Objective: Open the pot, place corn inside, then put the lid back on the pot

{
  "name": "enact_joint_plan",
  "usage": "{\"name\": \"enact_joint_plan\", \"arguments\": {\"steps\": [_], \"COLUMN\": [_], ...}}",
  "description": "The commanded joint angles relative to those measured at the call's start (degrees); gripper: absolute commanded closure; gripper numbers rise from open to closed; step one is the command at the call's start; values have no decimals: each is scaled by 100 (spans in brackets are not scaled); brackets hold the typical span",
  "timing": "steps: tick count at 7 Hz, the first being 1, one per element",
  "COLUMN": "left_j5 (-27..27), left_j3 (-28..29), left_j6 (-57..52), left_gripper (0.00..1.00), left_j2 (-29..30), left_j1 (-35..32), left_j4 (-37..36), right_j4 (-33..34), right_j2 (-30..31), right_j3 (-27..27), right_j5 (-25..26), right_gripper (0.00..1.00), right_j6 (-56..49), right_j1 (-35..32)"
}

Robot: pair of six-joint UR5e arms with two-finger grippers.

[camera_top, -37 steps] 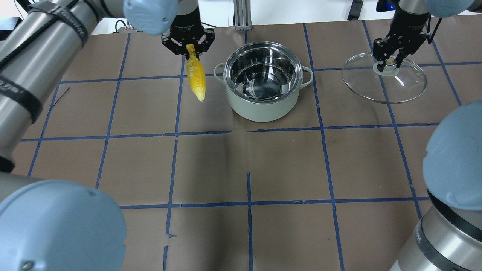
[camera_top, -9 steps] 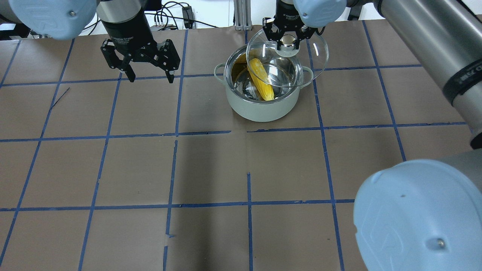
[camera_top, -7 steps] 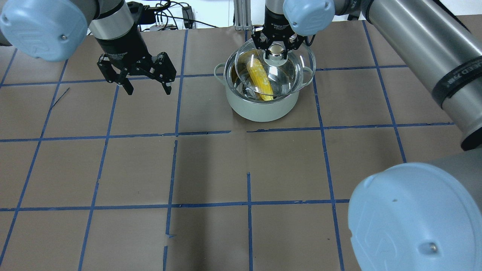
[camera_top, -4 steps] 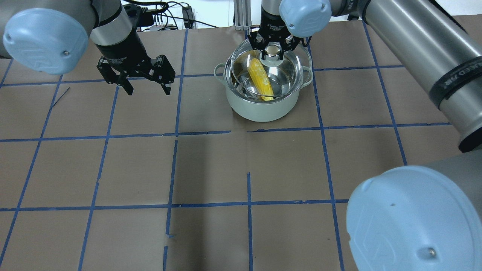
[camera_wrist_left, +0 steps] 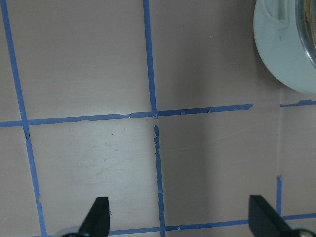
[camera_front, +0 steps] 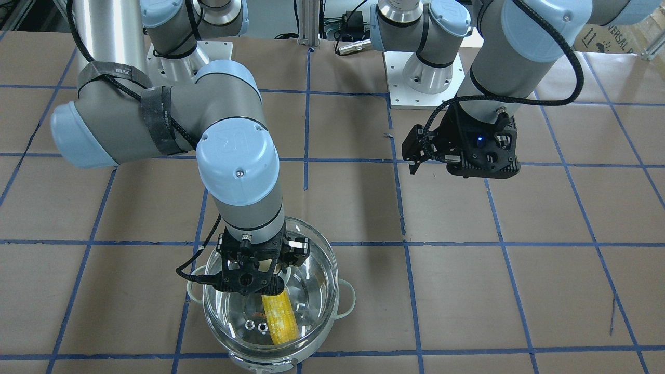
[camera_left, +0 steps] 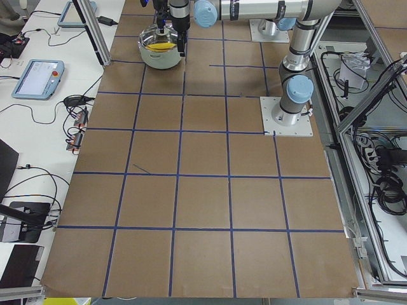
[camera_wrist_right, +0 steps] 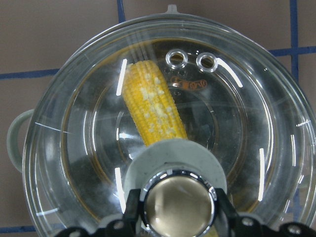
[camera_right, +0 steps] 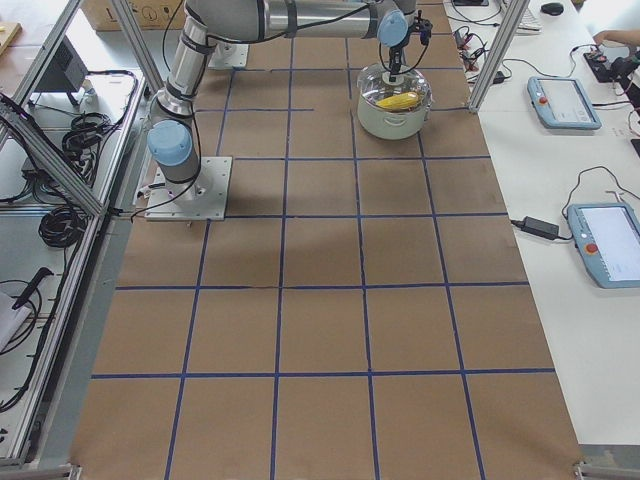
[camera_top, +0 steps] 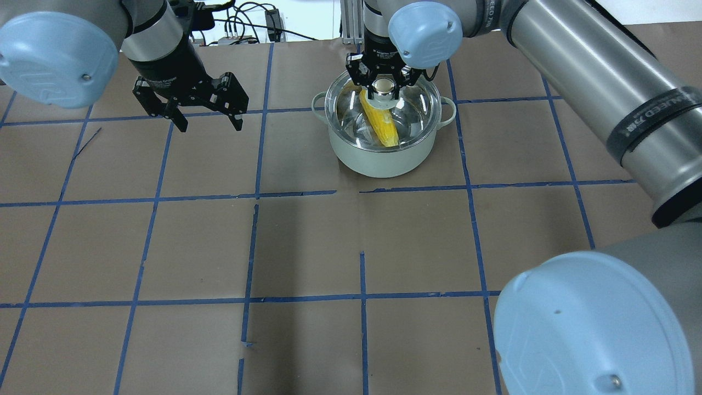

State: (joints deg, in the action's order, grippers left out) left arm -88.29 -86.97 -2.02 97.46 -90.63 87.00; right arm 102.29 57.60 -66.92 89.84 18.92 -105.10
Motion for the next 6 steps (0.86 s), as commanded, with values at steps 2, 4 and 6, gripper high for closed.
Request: {"name": "enact_joint_plan", "arguments": {"steps": [2,4,6], "left_j5": [-13,-31,-13], "left_j3": [74,92,23], "left_j6": [-44,-44,-44], "left_gripper": [0,0,0], "left_j2": [1,-25,-95], "left_j1": [-8,-34,-17], "left_j4": [27,71,62], "right_j4": [1,62,80], "right_j2": [-56,-100,-100], "right_j3": [21,12,21], "right_j5": [-11,-2,7], "right_gripper": [92,92,88], "right_j6": [-2,-20,-11], "right_j1": [7,33,42]}}
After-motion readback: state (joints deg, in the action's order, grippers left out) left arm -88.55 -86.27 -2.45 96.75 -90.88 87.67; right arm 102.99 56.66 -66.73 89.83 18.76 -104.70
